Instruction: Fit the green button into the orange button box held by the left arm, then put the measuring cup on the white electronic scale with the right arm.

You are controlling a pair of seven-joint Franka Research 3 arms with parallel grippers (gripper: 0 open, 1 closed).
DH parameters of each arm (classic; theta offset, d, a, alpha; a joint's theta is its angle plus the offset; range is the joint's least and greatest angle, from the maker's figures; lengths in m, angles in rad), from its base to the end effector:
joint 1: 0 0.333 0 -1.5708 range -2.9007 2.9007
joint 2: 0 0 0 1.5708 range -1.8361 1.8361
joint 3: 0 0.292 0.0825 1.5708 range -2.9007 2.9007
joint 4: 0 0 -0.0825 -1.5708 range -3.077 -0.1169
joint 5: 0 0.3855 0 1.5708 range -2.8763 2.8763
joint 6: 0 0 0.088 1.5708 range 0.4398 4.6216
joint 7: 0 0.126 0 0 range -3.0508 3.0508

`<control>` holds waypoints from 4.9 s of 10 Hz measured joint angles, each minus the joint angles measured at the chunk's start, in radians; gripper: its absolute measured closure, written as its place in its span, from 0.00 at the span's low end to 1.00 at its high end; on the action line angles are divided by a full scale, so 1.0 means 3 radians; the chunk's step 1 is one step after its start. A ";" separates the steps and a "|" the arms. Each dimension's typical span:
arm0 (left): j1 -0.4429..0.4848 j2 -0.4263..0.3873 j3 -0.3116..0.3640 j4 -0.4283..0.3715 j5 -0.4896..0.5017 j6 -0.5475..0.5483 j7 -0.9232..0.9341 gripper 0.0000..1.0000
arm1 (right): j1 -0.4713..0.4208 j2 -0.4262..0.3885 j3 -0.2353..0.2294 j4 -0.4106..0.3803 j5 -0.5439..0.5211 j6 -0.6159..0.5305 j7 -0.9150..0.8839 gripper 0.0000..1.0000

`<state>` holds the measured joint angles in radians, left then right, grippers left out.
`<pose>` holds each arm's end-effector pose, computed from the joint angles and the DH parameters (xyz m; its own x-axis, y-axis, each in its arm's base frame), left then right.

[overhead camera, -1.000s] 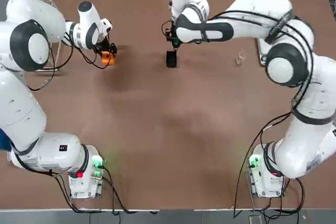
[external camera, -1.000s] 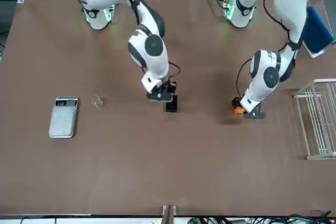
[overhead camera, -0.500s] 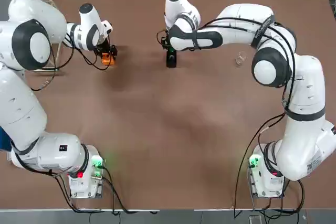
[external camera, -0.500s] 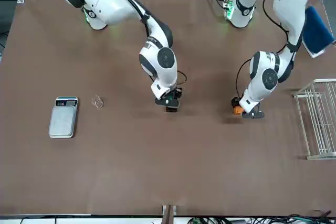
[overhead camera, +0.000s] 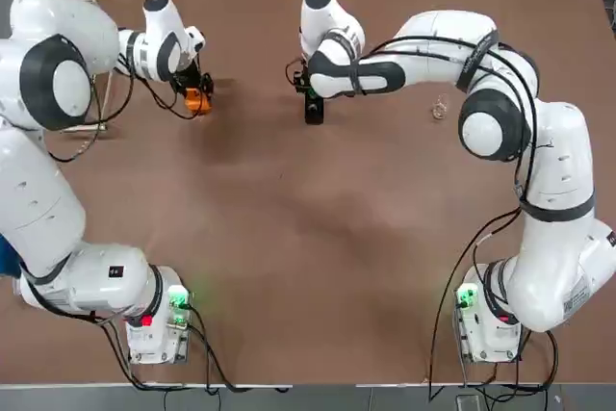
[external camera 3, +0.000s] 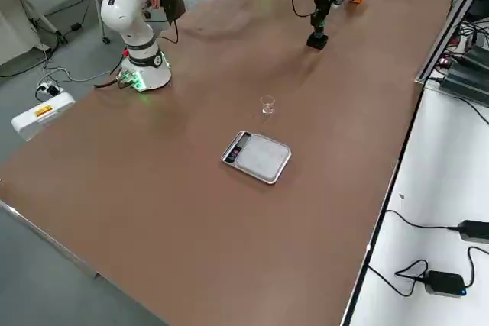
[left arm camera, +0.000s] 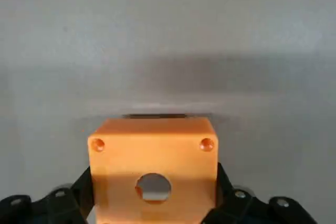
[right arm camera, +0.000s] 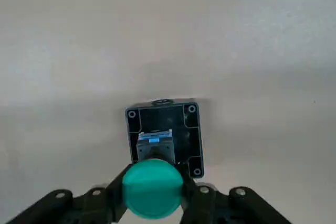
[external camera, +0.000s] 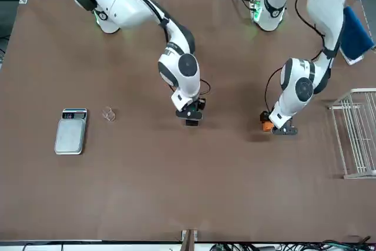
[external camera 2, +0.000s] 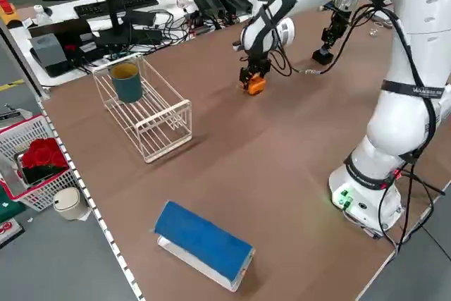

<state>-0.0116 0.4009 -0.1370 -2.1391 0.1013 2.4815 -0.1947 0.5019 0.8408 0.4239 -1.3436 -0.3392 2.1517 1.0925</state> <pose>0.5508 -0.0844 0.1697 0.9984 -0.0259 -0.0512 -0.0267 -0.9995 -0.0146 0.4975 0.5304 0.2187 0.9929 -0.1187 0.0006 -0.1185 -0.9917 -0.0489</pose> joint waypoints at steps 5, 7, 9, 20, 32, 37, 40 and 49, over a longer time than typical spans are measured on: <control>-0.0008 -0.0124 -0.0204 0.0744 0.0000 -0.0899 -0.0130 0.14 | 0.0021 0.0080 0.0000 0.0001 -0.0067 0.0056 0.0145 0.64; -0.0016 -0.0118 -0.0292 0.0796 -0.0004 -0.0940 -0.0204 0.14 | 0.0022 0.0098 -0.0001 0.0001 -0.0069 0.0061 0.0155 0.64; -0.0033 -0.0085 -0.0350 0.0851 -0.0005 -0.0945 -0.0244 0.14 | 0.0022 0.0102 -0.0002 0.0001 -0.0070 0.0064 0.0166 0.63; -0.0442 0.0036 -0.0469 0.1275 -0.0091 -0.1112 -0.0757 0.14 | 0.0013 0.0079 -0.0023 0.0098 -0.0071 0.0041 0.0224 0.00; -0.1305 0.0449 -0.0494 0.1899 -0.0143 -0.1340 -0.1526 0.14 | -0.1608 -0.2066 0.0436 -0.0933 0.0437 -0.1133 -0.1269 0.00; -0.1806 0.0837 -0.0476 0.2168 -0.0143 -0.1363 -0.1720 0.14 | -0.1610 -0.2764 -0.0467 -0.1359 0.0990 -0.1385 -0.2203 0.00; -0.1930 0.0975 -0.0414 0.2301 -0.0134 -0.1363 -0.1720 0.14 | -0.1617 -0.3098 -0.1148 -0.1538 0.1085 -0.1465 -0.2876 0.00; -0.1986 0.1111 -0.0305 0.2375 -0.0029 -0.1350 -0.1946 0.14 | -0.1664 -0.2770 -0.1418 -0.0742 0.1103 -0.1742 -0.3215 0.00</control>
<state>-0.6075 0.7342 -0.2283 -1.4264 0.0926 2.0766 -0.7786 0.0026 0.0100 -0.0016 -1.5661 -0.0082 1.6293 0.1280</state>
